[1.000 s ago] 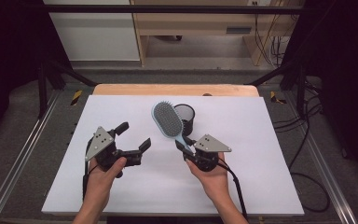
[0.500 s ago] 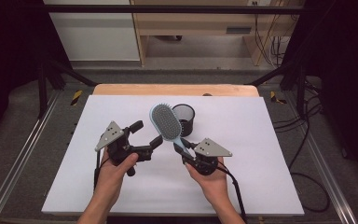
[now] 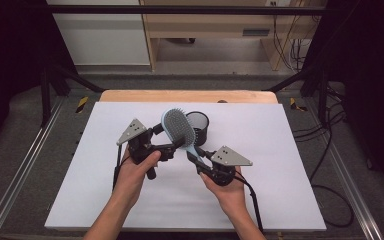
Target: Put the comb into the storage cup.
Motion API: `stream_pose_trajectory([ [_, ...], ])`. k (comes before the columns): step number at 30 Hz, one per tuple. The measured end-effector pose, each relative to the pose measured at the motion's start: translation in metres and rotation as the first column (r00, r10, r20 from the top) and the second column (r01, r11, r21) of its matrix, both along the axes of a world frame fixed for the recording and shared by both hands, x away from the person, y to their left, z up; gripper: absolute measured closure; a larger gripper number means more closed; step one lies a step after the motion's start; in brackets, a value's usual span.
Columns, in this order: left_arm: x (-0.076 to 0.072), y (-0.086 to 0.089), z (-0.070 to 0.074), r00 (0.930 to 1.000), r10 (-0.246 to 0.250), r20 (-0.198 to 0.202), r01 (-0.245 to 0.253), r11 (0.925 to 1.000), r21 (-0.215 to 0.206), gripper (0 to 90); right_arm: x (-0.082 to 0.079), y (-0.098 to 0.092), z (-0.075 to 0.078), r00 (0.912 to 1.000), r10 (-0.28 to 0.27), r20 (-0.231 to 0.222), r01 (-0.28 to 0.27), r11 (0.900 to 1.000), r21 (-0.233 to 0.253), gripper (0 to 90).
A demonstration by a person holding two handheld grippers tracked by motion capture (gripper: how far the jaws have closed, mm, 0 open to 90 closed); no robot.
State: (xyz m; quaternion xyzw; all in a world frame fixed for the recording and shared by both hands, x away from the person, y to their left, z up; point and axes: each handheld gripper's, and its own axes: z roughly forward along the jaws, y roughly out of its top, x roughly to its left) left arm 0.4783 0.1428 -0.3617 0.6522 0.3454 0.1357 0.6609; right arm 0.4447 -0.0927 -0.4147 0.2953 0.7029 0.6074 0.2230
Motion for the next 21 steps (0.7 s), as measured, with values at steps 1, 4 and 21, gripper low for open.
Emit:
stream_pose_trajectory([
  [1,0.0015,-0.0013,-0.0001,1.0,-0.005,-0.006,0.005,1.0,-0.008,9.5,0.0,-0.0001,-0.0001,1.0,-0.001,0.001,0.001,1.0,-0.001,69.4],
  [4,0.0049,-0.003,-0.0005,0.9998,-0.013,-0.015,0.012,0.9997,-0.02,12.2,-0.0006,0.0007,-0.0008,1.0,0.001,0.003,-0.001,1.0,-0.009,69.4],
  [21,0.011,-0.0018,-0.0034,0.996,-0.056,-0.07,0.049,0.9948,-0.089,17.8,-0.0022,0.0051,-0.0031,0.9999,0.013,0.005,-0.013,1.0,-0.015,69.4],
])
